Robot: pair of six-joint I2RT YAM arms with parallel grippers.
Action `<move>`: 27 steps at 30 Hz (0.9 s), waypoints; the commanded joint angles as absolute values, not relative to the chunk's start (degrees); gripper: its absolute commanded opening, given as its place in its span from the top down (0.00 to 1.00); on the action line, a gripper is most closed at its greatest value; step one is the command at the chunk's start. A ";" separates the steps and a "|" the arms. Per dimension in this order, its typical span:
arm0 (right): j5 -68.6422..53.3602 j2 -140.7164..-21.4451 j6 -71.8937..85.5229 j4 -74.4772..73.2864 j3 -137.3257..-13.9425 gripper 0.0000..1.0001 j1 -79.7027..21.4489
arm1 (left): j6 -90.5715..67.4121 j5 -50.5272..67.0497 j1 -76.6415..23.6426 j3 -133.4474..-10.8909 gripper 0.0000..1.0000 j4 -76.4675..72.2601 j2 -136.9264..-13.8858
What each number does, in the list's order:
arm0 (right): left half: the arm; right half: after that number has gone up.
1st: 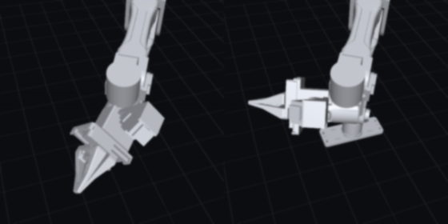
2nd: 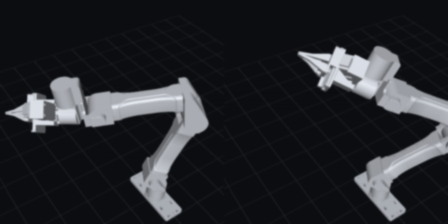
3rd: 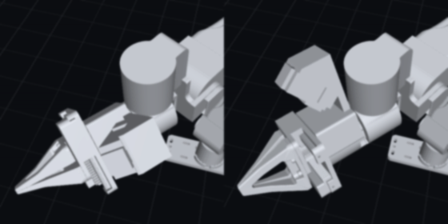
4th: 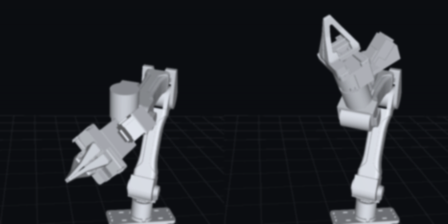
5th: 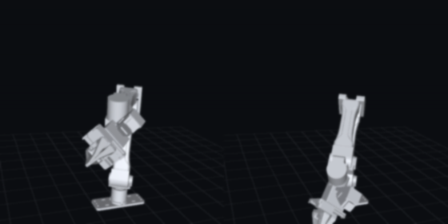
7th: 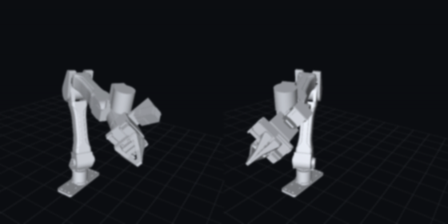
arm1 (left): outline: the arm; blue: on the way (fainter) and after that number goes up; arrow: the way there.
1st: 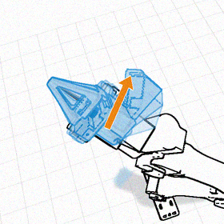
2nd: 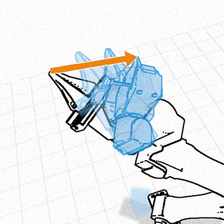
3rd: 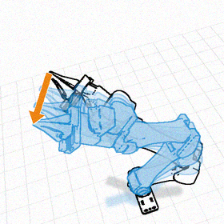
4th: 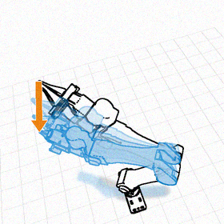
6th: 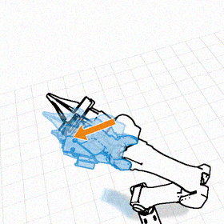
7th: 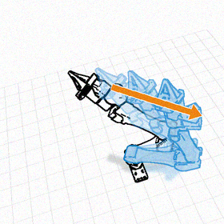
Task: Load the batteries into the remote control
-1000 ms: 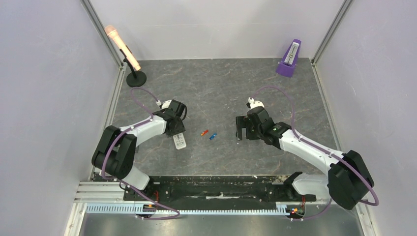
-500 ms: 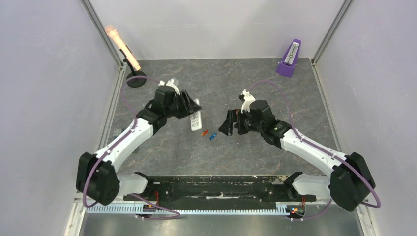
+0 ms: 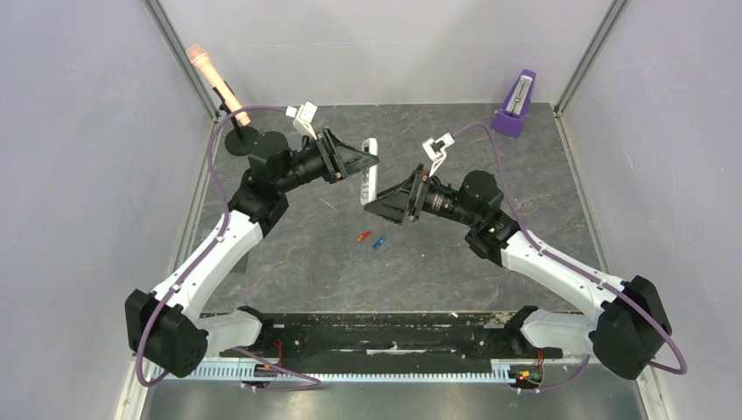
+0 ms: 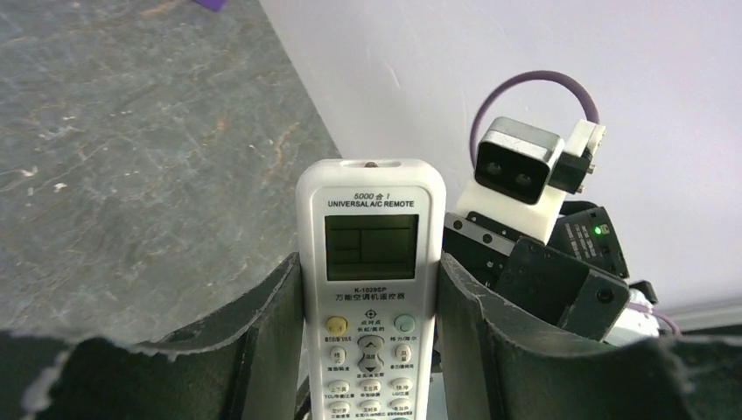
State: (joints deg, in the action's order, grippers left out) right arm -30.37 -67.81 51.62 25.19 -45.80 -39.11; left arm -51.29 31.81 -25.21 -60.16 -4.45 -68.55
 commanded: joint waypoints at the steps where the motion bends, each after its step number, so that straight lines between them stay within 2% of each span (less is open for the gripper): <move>1: -33.00 -69.27 57.35 35.87 -48.35 0.02 -39.88 | -55.72 37.61 -25.40 -62.31 0.98 -11.56 -67.11; 6: -32.85 -72.46 61.19 40.58 -48.99 0.01 -39.99 | -58.61 40.82 -25.35 -62.05 0.98 -16.42 -67.06; 8: -33.08 -73.42 62.70 42.58 -49.23 0.09 -39.99 | -59.48 42.01 -25.32 -62.05 0.98 -18.18 -67.16; 12: -32.67 -73.60 66.44 49.45 -46.95 0.15 -39.99 | -60.35 43.89 -25.31 -62.01 0.98 -19.86 -67.81; 14: -32.61 -73.80 67.04 50.46 -46.52 0.22 -39.99 | -61.27 44.46 -25.32 -61.47 0.98 -21.53 -68.03; 16: -32.61 -74.02 67.37 50.71 -46.41 0.30 -39.99 | -62.12 44.80 -25.35 -61.04 0.98 -22.79 -68.29; 22: -32.55 -73.93 65.31 47.79 -46.65 0.47 -40.07 | -62.05 44.65 -25.31 -60.74 0.97 -22.85 -68.58; 24: -32.37 -73.68 63.35 45.15 -47.22 0.51 -40.16 | -61.69 44.40 -25.32 -60.74 0.90 -22.38 -68.70; 27: -30.57 -72.92 57.62 37.32 -49.17 0.54 -40.51 | -59.37 43.02 -25.36 -61.13 0.61 -19.44 -68.22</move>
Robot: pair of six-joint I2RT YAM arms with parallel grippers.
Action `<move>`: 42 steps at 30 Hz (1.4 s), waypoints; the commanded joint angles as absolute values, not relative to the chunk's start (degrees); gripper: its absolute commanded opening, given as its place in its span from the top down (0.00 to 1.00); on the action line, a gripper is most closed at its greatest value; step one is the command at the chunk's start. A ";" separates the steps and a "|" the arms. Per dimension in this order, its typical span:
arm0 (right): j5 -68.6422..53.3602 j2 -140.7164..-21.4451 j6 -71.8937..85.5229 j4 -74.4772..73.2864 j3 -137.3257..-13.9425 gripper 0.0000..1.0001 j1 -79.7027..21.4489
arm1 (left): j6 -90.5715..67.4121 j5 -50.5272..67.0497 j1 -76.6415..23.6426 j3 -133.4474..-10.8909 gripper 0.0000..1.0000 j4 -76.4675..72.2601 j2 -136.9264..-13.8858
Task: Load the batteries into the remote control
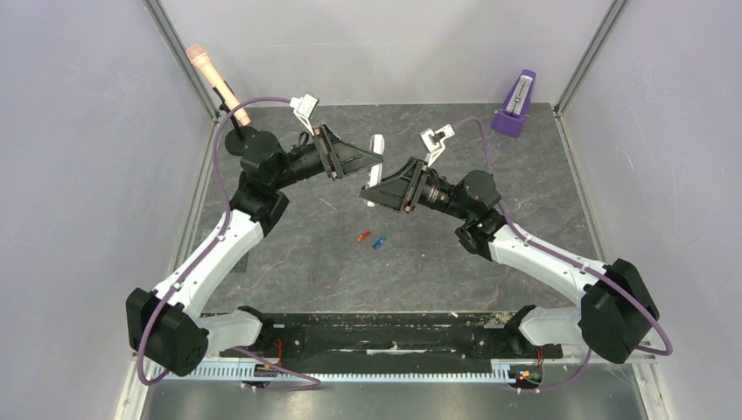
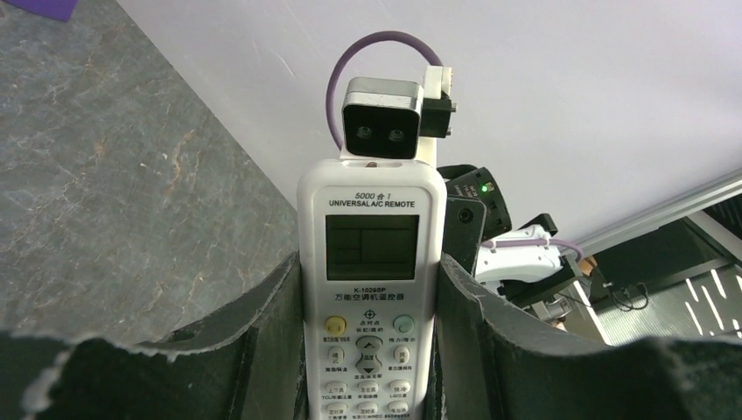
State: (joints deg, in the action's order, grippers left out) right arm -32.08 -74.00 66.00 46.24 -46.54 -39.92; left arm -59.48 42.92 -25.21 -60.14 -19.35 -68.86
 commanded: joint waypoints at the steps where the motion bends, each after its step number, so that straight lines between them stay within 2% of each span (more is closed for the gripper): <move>1: -29.80 -72.66 55.21 34.14 -49.91 0.54 -40.61 | -57.49 41.50 -25.31 -61.65 0.51 -15.61 -67.75; 3: -27.48 -72.20 48.66 26.43 -52.27 0.55 -40.68 | -51.72 36.00 -25.31 -63.78 0.31 -5.34 -66.92; 6: -22.33 -72.13 38.98 14.49 -55.82 0.57 -41.20 | -43.93 28.79 -25.31 -69.31 0.23 11.17 -67.90; 9: -18.20 -73.68 32.30 6.74 -59.86 0.58 -42.06 | -39.60 27.62 -25.32 -73.63 0.22 19.00 -70.03; 15: -9.97 -76.25 22.54 -3.61 -65.02 0.59 -44.65 | -37.65 26.40 -25.33 -76.10 0.23 23.95 -72.10; 20: -6.05 -76.98 15.87 -8.06 -67.45 0.58 -46.07 | -35.71 25.84 -25.42 -76.52 0.23 25.93 -72.10; 26: -3.63 -78.10 8.71 -11.35 -69.65 0.58 -48.15 | -35.81 24.47 -25.57 -77.00 0.29 28.70 -73.61; 30: -3.81 -78.70 6.07 -11.99 -70.40 0.58 -48.68 | -37.95 25.18 -26.21 -76.97 0.35 28.62 -75.41; 34: -3.28 -79.14 5.03 -12.50 -70.66 0.56 -48.75 | -39.02 24.60 -26.30 -77.52 0.46 28.75 -76.20; 37: -2.68 -79.67 4.81 -13.18 -70.92 0.56 -48.71 | -39.11 24.17 -26.28 -77.51 0.62 28.90 -76.09; 42: -1.85 -80.76 6.03 -13.57 -71.91 0.55 -48.69 | -39.22 25.49 -26.37 -77.02 0.97 28.98 -76.32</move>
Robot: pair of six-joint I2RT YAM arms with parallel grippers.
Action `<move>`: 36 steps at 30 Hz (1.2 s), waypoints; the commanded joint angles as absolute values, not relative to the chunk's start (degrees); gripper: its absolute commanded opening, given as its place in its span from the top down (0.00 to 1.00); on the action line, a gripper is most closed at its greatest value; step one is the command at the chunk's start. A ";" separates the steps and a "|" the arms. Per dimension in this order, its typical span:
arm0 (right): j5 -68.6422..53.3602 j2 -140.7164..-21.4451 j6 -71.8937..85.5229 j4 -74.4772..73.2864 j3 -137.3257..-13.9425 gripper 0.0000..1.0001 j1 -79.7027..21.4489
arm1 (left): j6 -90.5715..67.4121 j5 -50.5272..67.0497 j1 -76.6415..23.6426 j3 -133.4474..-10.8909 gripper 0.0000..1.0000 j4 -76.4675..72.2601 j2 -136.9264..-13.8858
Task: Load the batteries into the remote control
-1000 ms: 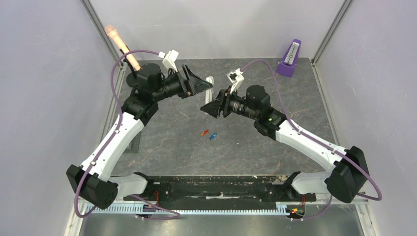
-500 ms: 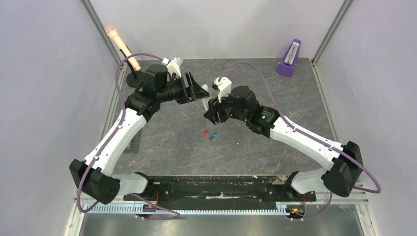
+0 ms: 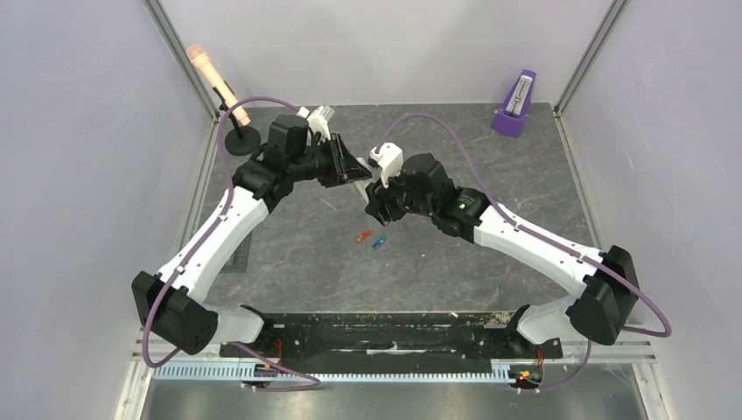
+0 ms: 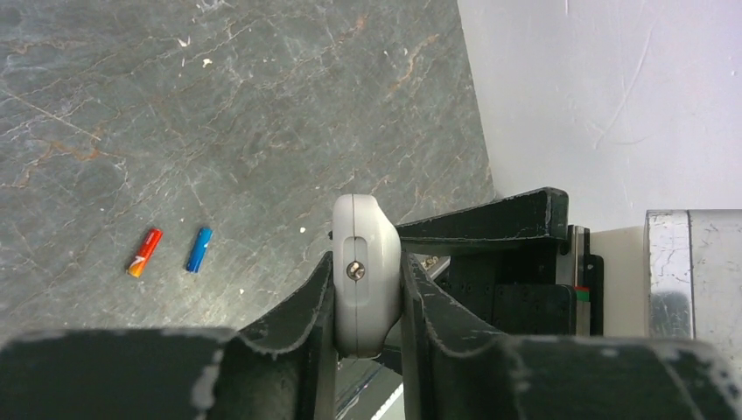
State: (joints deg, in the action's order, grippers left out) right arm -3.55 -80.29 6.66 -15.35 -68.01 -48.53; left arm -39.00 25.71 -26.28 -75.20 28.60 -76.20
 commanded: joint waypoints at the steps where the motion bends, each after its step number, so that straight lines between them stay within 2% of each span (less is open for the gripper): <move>1: -1.41 -81.07 6.57 -13.75 -72.27 0.54 -48.69 | -39.05 25.66 -26.37 -76.99 0.98 29.05 -76.34; 2: -0.88 -81.21 7.20 -13.81 -72.57 0.50 -48.74 | -38.76 25.49 -26.39 -76.99 0.98 29.30 -76.35; 3: -0.51 -81.31 7.86 -13.76 -72.67 0.41 -48.62 | -38.57 25.21 -26.37 -77.00 0.98 29.50 -76.15; 5: 1.04 -80.92 9.62 -13.15 -72.40 0.18 -48.61 | -38.03 24.44 -26.37 -77.17 0.98 29.61 -75.73; 7: 1.36 -79.74 12.18 -11.92 -71.09 0.04 -48.23 | -37.56 23.17 -26.37 -77.17 0.98 29.49 -75.11; 8: 0.93 -78.86 13.62 -11.04 -70.05 0.02 -47.96 | -37.37 22.70 -26.38 -77.17 0.98 29.30 -74.71; 15: -7.29 -70.96 29.73 -5.34 -60.80 0.02 -43.17 | -37.82 21.19 -26.30 -73.41 0.98 22.14 -70.11; 18: -8.06 -67.42 38.23 -0.72 -55.65 0.09 -42.03 | -38.15 22.28 -26.28 -69.91 0.98 16.34 -67.28; 24: -12.76 -64.16 52.77 11.89 -49.11 0.34 -40.96 | -38.77 21.55 -26.29 -63.59 0.98 8.57 -63.52; 30: -14.67 -64.07 63.81 19.59 -46.32 0.37 -40.95 | -40.97 22.21 -26.28 -58.47 0.98 1.12 -61.52; 36: -13.88 -64.36 68.11 21.75 -44.32 0.45 -40.96 | -41.92 22.33 -26.31 -56.06 0.98 -1.95 -60.33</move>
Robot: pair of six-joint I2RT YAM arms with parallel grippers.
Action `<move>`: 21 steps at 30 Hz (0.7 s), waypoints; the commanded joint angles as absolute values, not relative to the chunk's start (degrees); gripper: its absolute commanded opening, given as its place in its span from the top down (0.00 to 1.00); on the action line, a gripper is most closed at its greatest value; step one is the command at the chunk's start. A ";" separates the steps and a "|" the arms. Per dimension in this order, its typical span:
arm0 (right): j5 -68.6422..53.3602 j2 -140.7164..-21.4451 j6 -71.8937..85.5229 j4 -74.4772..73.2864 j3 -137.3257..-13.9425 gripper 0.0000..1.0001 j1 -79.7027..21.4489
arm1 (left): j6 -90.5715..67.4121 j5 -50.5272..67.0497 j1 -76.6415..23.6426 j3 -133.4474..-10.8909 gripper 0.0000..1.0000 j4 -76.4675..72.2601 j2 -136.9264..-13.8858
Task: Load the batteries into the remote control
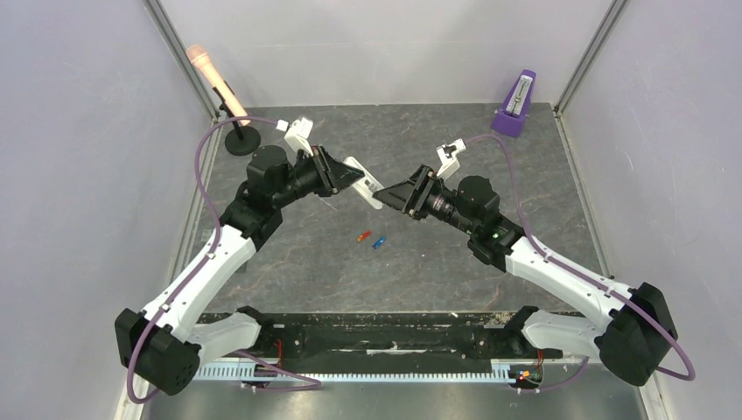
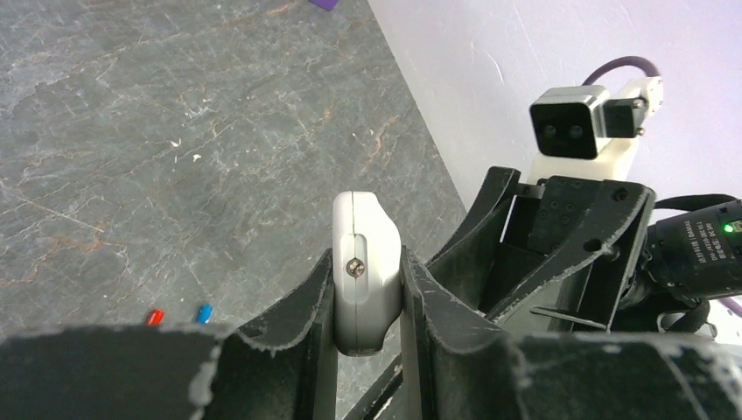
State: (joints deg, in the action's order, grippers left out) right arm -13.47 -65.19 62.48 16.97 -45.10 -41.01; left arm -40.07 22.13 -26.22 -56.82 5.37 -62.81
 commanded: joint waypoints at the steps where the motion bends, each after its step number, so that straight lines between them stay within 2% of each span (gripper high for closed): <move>1: -13.63 -64.39 68.73 21.36 -44.07 0.46 -40.98 | -41.97 22.25 -26.28 -55.76 0.98 -2.29 -60.04; 5: -11.33 -63.36 69.36 20.37 -42.90 0.50 -40.97 | -41.86 22.25 -26.29 -53.99 0.98 -3.63 -58.87; 21: -9.14 -64.14 68.39 21.30 -43.86 0.52 -40.87 | -41.15 24.12 -26.29 -47.99 0.98 -10.81 -55.56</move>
State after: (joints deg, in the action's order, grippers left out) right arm -10.35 -64.66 67.72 19.53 -43.13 -41.01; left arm -40.47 23.09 -26.22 -47.62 -5.96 -57.54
